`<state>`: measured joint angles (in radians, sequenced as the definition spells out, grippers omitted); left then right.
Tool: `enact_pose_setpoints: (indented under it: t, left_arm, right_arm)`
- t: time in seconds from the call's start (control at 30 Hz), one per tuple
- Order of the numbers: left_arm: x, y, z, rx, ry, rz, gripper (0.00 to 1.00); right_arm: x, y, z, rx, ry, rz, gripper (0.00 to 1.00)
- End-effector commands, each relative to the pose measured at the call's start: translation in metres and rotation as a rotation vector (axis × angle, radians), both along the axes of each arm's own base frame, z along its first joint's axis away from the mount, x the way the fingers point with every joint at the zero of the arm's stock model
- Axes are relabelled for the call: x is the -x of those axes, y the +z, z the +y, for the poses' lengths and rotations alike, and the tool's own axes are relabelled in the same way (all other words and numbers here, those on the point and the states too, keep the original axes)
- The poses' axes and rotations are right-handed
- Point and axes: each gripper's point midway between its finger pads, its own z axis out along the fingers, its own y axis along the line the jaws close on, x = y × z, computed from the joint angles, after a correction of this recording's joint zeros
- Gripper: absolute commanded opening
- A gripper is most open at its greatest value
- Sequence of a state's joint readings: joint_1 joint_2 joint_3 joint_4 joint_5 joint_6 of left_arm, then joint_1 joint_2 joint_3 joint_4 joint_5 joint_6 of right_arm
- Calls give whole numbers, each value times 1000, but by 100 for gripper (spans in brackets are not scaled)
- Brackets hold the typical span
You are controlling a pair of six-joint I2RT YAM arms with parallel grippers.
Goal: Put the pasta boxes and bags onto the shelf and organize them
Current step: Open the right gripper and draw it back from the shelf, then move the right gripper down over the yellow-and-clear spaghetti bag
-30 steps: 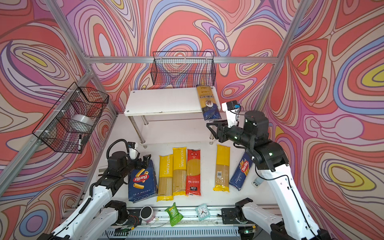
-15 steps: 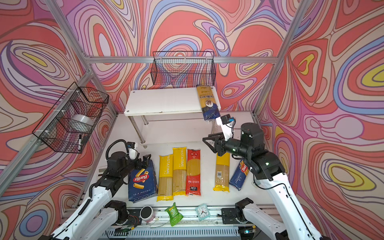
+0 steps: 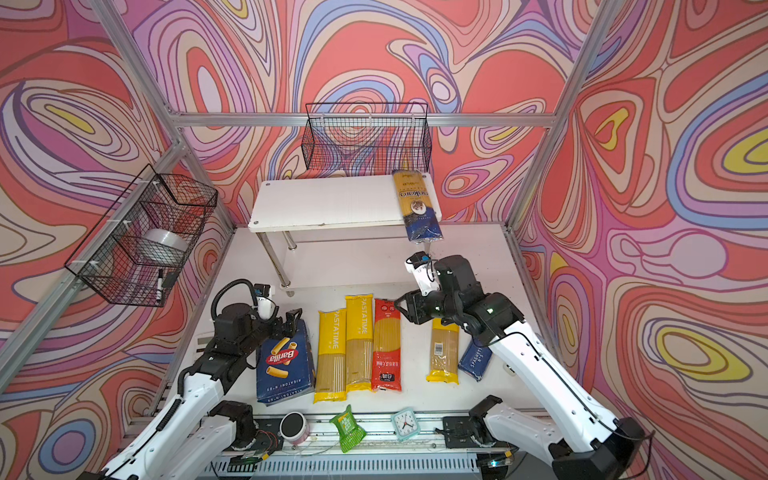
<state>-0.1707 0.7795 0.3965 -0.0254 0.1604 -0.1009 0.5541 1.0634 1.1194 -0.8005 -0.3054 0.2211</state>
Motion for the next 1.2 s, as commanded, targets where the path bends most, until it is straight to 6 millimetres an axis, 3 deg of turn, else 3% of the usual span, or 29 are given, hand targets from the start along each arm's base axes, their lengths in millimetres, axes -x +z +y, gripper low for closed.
enact_pose_setpoints:
  t: [0.0,0.07,0.2,0.43,0.6,0.67,0.8,1.17]
  left_arm:
    - [1,-2,-3,-5,-18,-7,100]
    - [1,-2,-4,-2,-27,-5,100]
    - [1,-1,-3,-4,-19,-9,100]
    - [0,-1,-3,-4,-16,-9,100]
    - [0,-2,-4,-3,-25,-2,100]
    - [0,-3,-4,-4,-23,-1,100]
    - [-1,-2,-3,-5,-16,-3,100]
    - [-1,-4,-5,-4,-29,7,100]
  right_arm:
    - [2,-27,-4,89,-59,40,50]
    - [-3,-46,-13,133,-142,66,52]
    - [-12,-74,-49,209,-378,89,66]
    - [-17,-136,-64,300,-476,199,78]
    - [-31,-173,-92,283,-581,324,78]
    - [-36,-177,-105,279,-630,342,79]
    - [-41,-177,-111,270,-657,321,80]
    - [-29,-192,-140,250,-784,322,84]
